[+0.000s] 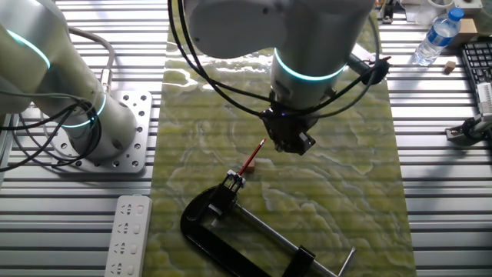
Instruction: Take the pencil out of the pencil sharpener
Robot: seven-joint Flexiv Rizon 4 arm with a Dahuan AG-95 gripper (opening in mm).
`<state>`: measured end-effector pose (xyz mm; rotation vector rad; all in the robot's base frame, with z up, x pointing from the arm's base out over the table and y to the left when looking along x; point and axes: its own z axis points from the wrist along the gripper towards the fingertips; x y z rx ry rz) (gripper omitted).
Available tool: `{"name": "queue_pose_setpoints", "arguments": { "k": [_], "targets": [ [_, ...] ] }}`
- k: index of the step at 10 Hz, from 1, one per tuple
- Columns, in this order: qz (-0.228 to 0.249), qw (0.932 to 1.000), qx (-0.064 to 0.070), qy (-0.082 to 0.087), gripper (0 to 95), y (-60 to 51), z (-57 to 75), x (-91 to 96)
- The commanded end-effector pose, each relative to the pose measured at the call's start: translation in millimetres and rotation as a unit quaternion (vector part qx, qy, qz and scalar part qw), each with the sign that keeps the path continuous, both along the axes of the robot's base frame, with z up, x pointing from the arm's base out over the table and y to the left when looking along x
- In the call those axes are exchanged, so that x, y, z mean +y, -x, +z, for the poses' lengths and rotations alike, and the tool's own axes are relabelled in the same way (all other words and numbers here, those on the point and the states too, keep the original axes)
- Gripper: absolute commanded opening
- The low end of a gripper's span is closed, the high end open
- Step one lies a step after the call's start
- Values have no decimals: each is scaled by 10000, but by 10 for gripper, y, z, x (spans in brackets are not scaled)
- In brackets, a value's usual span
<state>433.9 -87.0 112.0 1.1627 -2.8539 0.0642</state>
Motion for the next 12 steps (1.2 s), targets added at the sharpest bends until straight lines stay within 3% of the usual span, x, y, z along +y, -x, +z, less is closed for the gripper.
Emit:
{"name": "queue_pose_setpoints", "arguments": {
  "k": [1, 2, 9, 12],
  "targets": [
    [310, 9994, 9, -123, 0, -1, -3, 2],
    [463, 9988, 24, -142, 190, 39, -34, -20],
    [677, 9976, 25, -119, 190, 427, -228, -14],
    [848, 9964, 11, -82, 190, 489, -281, -13]
  ]
}}
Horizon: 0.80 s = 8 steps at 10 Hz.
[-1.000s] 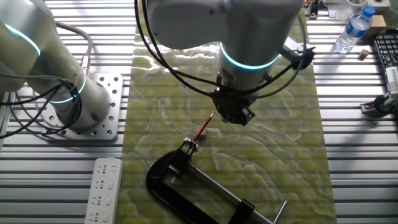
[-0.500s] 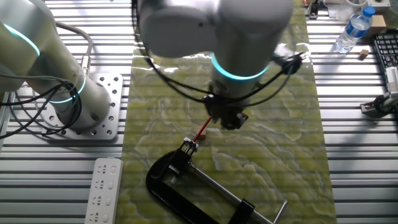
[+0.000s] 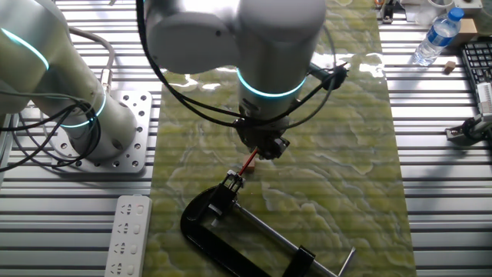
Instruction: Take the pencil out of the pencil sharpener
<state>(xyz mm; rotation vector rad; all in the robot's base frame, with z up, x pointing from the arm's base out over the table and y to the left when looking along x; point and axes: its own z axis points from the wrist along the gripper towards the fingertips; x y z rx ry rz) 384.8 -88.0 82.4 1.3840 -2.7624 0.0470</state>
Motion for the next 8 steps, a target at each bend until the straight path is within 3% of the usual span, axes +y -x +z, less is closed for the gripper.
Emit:
{"name": "queue_pose_setpoints", "arguments": {
  "k": [1, 8],
  "targets": [
    [99, 10000, -3, -15, 190, 11, 6, -4],
    [131, 9999, -89, -16, 190, 93, -130, -15]
  ]
}}
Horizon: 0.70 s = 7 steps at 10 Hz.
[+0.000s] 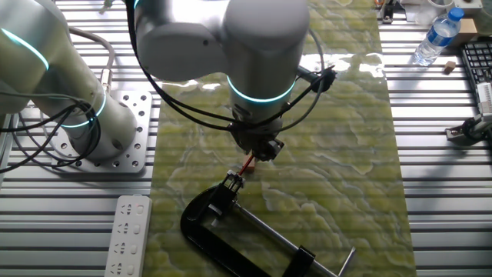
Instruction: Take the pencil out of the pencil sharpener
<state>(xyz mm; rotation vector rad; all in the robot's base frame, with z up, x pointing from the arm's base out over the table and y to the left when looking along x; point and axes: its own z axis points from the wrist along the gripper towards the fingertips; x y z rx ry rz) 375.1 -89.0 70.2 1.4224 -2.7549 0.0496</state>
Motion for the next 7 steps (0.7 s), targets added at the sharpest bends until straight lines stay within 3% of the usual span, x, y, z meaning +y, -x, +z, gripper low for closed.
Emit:
{"name": "queue_pose_setpoints", "arguments": {
  "k": [1, 5, 6, 7],
  "targets": [
    [18, 10000, -68, 1, 190, -7, -39, -6],
    [16, 9999, -108, -10, 190, -12, -133, 1],
    [-28, 9999, -109, -10, 0, -15, -142, 12],
    [-54, 9999, -119, -14, 0, -18, -151, 22]
  ]
}}
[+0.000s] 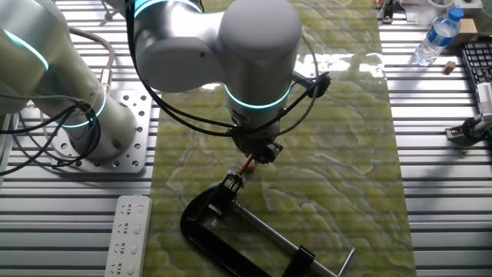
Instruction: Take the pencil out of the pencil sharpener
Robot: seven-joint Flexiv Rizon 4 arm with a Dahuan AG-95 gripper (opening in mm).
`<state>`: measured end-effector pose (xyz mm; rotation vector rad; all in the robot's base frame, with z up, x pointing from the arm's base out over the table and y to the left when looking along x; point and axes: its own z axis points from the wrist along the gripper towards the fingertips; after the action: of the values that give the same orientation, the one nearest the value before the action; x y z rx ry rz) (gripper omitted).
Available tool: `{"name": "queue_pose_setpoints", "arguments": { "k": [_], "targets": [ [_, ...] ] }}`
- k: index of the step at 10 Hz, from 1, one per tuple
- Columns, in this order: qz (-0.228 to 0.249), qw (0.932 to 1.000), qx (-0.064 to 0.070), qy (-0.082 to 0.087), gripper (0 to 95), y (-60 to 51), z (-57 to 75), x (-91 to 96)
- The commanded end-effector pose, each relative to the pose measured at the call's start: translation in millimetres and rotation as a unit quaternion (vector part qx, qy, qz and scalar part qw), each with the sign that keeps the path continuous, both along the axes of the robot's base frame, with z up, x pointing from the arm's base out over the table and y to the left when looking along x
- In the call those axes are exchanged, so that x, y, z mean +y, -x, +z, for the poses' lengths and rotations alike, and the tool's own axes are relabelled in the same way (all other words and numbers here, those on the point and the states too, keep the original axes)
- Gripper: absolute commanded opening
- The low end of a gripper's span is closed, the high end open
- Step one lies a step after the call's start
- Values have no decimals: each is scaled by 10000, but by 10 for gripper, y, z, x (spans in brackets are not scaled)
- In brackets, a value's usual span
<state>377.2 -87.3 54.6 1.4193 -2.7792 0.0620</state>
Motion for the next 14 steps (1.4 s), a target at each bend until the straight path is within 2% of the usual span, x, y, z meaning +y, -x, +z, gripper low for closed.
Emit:
{"name": "queue_pose_setpoints", "arguments": {
  "k": [1, 5, 9, 12, 14],
  "targets": [
    [-30, 10000, -14, 1, 0, -2, -6, 22],
    [-74, 9999, -60, 87, 0, -77, -47, 156],
    [-218, 9997, -25, 81, 0, -249, -23, 342],
    [-312, 9994, -30, 146, 0, -400, -3, 563],
    [-344, 9993, -31, 139, 0, -461, 31, 613]
  ]
}}
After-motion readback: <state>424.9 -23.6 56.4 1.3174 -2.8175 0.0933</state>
